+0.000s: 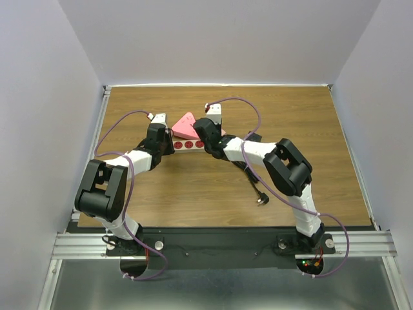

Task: Insert the plug

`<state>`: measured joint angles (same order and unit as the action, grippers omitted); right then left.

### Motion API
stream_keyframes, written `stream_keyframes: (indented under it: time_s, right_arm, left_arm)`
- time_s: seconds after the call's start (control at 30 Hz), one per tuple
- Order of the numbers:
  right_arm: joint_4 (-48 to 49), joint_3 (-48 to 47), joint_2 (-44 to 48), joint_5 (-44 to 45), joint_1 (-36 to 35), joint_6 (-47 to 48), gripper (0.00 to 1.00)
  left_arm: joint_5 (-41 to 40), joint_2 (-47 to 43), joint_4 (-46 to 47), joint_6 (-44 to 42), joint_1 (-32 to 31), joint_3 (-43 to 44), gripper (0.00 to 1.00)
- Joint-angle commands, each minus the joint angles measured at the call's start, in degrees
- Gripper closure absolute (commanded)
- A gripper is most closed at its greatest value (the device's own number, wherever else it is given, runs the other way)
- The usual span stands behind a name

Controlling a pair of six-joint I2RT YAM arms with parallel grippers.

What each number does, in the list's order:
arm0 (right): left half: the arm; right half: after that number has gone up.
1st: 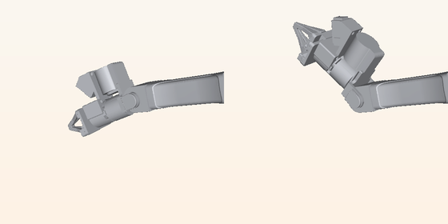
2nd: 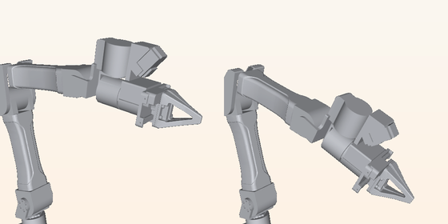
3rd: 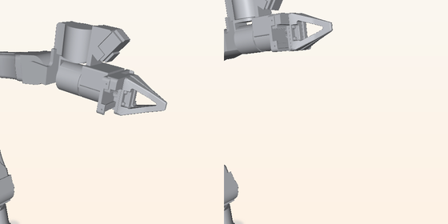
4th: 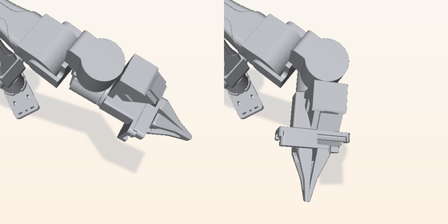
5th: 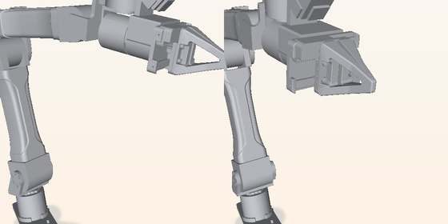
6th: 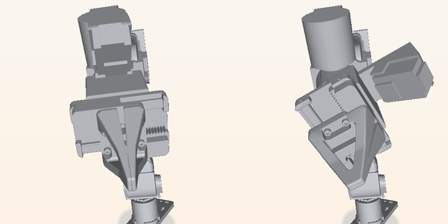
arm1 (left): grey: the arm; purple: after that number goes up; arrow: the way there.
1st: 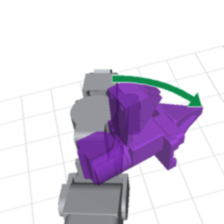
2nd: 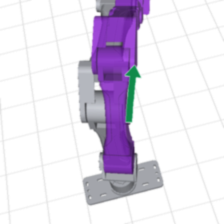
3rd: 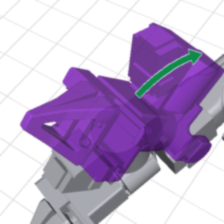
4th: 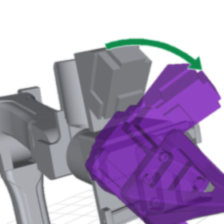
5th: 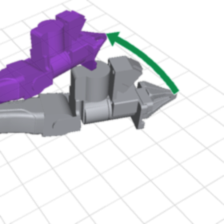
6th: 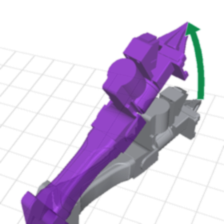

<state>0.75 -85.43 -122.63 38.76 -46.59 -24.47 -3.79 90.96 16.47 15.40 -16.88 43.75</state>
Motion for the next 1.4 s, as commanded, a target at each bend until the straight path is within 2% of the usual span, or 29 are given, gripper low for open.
stream_keyframes:
  time_s: [0.0,0.17,0.43,1.0,1.2,1.37]
  right_arm:
    - [-25.01,7.9,-7.54,-0.71,-0.7,0.92,1.0]
    - [-25.01,6.33,-7.98,-1.31,-0.7,1.53,1.0]
    - [-24.31,11.95,-5.52,-2.64,-2.89,-1.98,1.0]
    - [-24.22,13.97,-7.45,-1.67,-4.21,-3.22,0.99]
    - [-24.22,14.41,-4.64,-2.46,-4.3,-3.65,1.0]
    - [-24.66,11.08,-1.56,-2.9,-4.3,-2.87,1.0]
  left_arm:
    - [9.94,-0.43,0.49,3.32,-3.95,-0.77,0.62]
    - [10.03,-0.6,0.49,3.5,-4.12,-0.59,0.62]
    - [9.33,-0.96,0.49,3.5,-4.3,-1.12,0.62]
    - [8.98,-0.87,0.84,3.59,-4.39,-1.38,0.62]
    - [9.24,1.32,1.9,3.85,-4.47,-1.47,0.63]
    - [9.33,2.64,2.6,3.76,-4.65,-1.56,0.63]
